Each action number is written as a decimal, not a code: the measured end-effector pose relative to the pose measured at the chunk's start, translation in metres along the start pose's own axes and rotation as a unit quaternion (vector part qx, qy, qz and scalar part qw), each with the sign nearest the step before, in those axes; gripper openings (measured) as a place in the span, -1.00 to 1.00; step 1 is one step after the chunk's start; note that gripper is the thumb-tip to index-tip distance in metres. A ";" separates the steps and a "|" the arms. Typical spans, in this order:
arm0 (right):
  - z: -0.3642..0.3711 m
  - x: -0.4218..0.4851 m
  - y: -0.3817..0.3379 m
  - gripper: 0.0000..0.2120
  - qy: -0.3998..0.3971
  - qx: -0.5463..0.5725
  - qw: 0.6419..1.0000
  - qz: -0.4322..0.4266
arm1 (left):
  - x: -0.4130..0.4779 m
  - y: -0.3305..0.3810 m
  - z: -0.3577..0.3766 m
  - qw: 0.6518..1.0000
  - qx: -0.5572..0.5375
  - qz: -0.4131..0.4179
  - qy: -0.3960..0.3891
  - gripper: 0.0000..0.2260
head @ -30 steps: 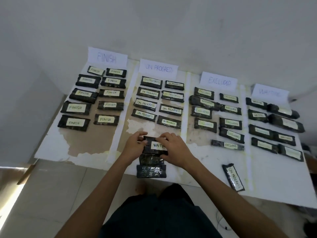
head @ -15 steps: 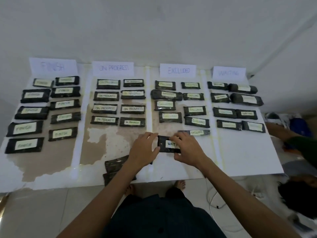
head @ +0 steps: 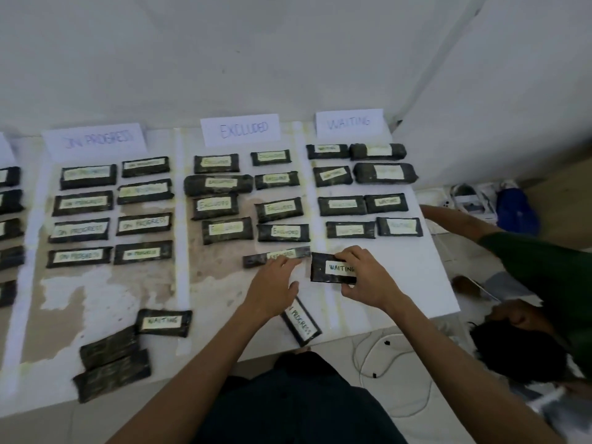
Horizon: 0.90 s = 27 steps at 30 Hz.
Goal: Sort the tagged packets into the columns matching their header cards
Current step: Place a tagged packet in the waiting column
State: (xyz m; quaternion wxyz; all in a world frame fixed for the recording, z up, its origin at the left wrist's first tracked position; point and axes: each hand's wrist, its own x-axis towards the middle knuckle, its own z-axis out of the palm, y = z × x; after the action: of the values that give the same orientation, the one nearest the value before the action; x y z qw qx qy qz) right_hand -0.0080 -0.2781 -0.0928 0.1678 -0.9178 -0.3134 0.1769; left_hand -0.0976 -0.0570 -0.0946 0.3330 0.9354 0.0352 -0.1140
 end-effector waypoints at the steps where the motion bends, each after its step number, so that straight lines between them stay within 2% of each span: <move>1: -0.004 -0.001 0.016 -0.40 0.000 -0.006 1.000 0.001 | 0.008 0.006 0.007 1.000 0.003 0.003 -0.004 -0.57; 9: -0.030 -0.008 0.114 -0.40 0.017 -0.032 0.999 0.014 | 0.060 0.054 0.050 0.999 0.020 0.030 -0.012 -0.59; 17: -0.034 -0.011 0.162 -0.43 0.010 -0.023 0.999 0.032 | 0.087 0.075 0.074 0.997 0.048 0.047 -0.024 -0.60; 22: -0.030 -0.012 0.151 -0.38 0.011 -0.058 0.998 0.038 | 0.079 0.068 0.067 0.998 0.025 0.051 -0.013 -0.62; 25: -0.022 -0.018 0.113 -0.44 0.028 -0.045 0.998 0.042 | 0.058 0.055 0.054 0.999 0.008 0.036 0.009 -0.65; 27: -0.010 -0.023 0.078 -0.47 0.011 -0.019 0.999 0.035 | 0.039 0.041 0.049 1.000 0.004 0.013 0.012 -0.66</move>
State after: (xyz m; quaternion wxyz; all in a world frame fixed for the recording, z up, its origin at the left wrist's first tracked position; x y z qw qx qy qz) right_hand 0.0198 -0.3529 -0.1122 0.1474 -0.9331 -0.2826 0.1666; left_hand -0.0628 -0.1202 -0.1150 0.3298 0.9385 0.0269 -0.0983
